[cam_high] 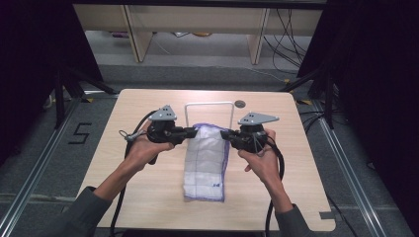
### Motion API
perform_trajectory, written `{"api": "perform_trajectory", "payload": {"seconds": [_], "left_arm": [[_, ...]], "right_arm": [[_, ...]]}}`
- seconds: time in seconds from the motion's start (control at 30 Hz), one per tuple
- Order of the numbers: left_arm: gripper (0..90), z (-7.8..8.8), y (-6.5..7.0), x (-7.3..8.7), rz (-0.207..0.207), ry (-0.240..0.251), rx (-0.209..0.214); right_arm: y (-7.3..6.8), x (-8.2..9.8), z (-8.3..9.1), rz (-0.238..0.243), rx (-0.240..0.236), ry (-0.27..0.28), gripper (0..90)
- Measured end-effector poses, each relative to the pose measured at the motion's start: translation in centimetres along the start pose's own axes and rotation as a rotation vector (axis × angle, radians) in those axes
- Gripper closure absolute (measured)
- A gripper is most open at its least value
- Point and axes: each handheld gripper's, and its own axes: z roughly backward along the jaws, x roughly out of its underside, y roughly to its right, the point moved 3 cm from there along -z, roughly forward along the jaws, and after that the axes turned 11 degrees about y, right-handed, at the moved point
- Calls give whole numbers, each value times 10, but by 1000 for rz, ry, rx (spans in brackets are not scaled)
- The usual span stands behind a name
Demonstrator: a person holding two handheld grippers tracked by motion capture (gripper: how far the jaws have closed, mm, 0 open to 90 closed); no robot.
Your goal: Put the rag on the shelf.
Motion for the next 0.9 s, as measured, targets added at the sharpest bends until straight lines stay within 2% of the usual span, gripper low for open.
{"api": "perform_trajectory", "payload": {"seconds": [0.13,0.27,0.33,0.37,0.43,0.5,0.57,0.73,0.8,0.9], "left_arm": [[854,0,0,-11,-4,9,-6],[855,2,-1,-20,-4,23,-9],[855,4,-1,-26,-12,24,-21],[855,4,-1,-29,-13,25,-26],[855,4,-3,-35,-19,29,-41],[856,5,-3,-37,-15,34,-44],[856,4,-5,-42,-12,43,-46],[857,6,-11,-56,-14,63,-68],[857,7,-14,-61,-15,72,-81],[858,7,-21,-68,-6,82,-103]], "right_arm": [[0,-7,1,-19,-3,23,844],[2,-16,1,-13,-1,30,844],[4,-24,3,15,9,31,845],[3,-28,3,-9,7,27,845],[5,-38,2,19,7,40,846],[5,-44,3,12,8,48,846],[7,-50,5,26,21,50,847],[10,-62,5,11,28,59,848],[13,-67,4,37,29,71,848],[15,-78,1,29,35,80,848]]}}
